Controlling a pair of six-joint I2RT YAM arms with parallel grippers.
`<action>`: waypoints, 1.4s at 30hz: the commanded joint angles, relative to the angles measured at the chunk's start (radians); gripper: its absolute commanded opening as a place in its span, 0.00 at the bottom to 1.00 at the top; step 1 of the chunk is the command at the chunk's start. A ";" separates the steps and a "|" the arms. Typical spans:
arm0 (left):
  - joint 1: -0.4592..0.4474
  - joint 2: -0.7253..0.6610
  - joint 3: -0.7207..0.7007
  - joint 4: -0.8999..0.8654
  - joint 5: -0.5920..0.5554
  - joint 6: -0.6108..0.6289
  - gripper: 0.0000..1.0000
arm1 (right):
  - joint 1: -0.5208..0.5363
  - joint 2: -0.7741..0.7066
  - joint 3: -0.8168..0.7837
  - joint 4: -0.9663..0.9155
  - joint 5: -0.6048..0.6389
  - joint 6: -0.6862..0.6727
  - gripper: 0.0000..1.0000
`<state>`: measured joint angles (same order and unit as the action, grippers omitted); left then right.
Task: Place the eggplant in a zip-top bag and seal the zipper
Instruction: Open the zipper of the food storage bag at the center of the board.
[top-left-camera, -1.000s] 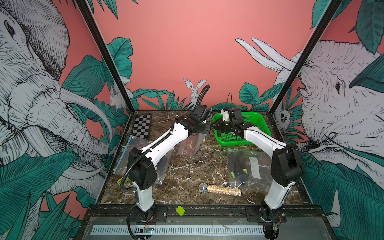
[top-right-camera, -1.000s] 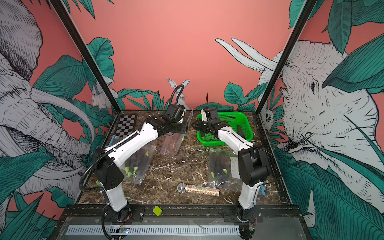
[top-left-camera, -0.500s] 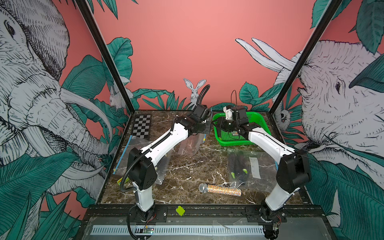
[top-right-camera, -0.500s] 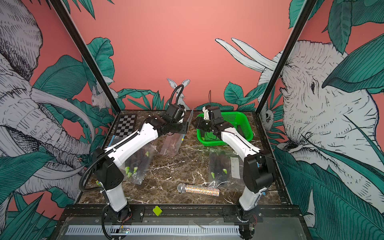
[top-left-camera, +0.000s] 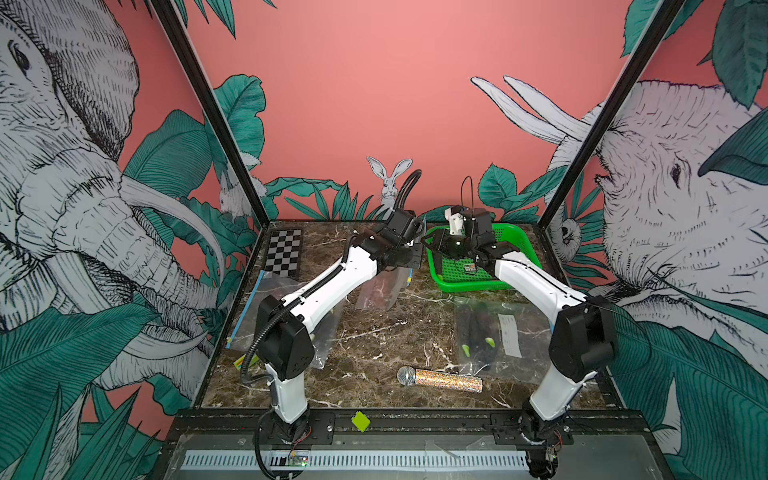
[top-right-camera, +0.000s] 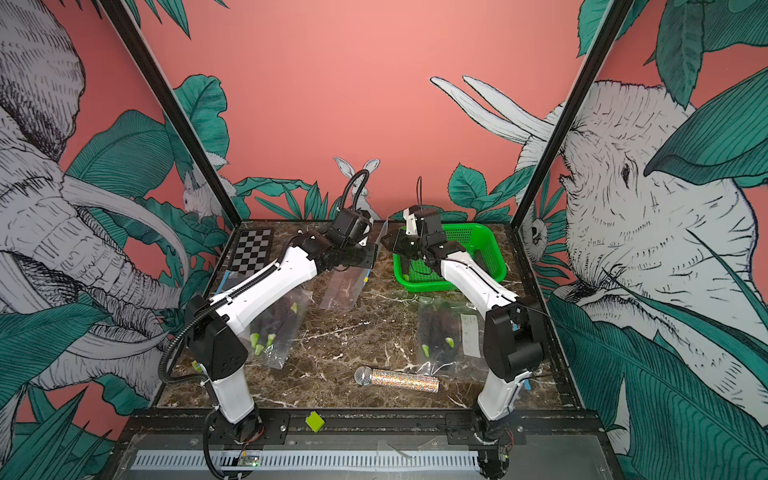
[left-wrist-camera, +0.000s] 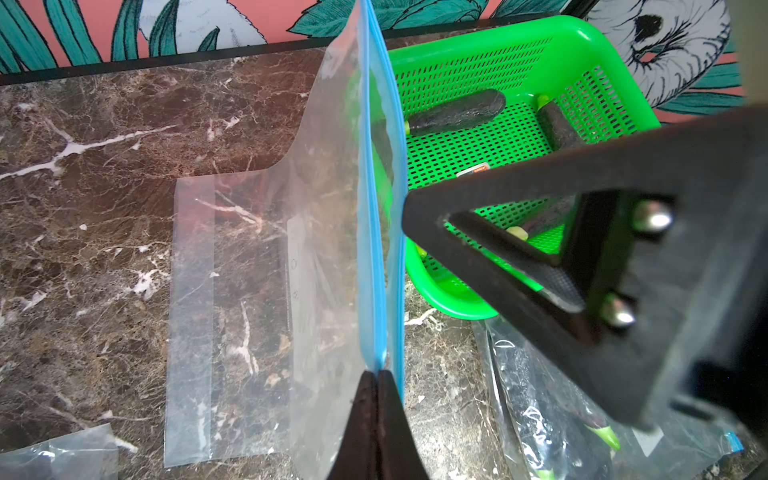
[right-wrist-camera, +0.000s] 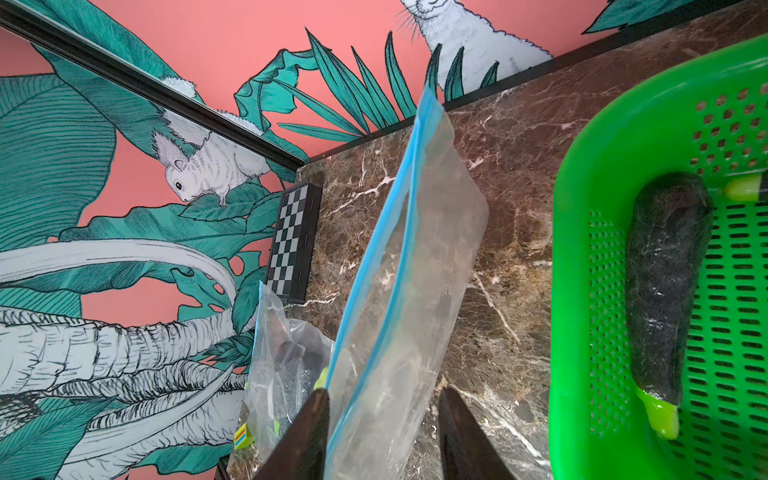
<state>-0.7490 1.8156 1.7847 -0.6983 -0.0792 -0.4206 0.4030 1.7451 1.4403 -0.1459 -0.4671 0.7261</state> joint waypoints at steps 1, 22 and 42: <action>-0.008 -0.024 0.024 -0.009 -0.007 0.005 0.00 | 0.002 0.017 0.031 0.008 -0.003 -0.005 0.43; -0.010 -0.023 0.024 -0.013 -0.026 0.016 0.00 | 0.003 0.015 0.011 -0.009 0.018 -0.030 0.00; -0.009 0.056 0.141 -0.105 -0.054 0.079 0.32 | 0.069 -0.094 0.017 -0.077 0.049 -0.094 0.00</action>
<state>-0.7521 1.8740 1.8942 -0.7605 -0.1162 -0.3607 0.4644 1.6924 1.4429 -0.2214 -0.4313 0.6533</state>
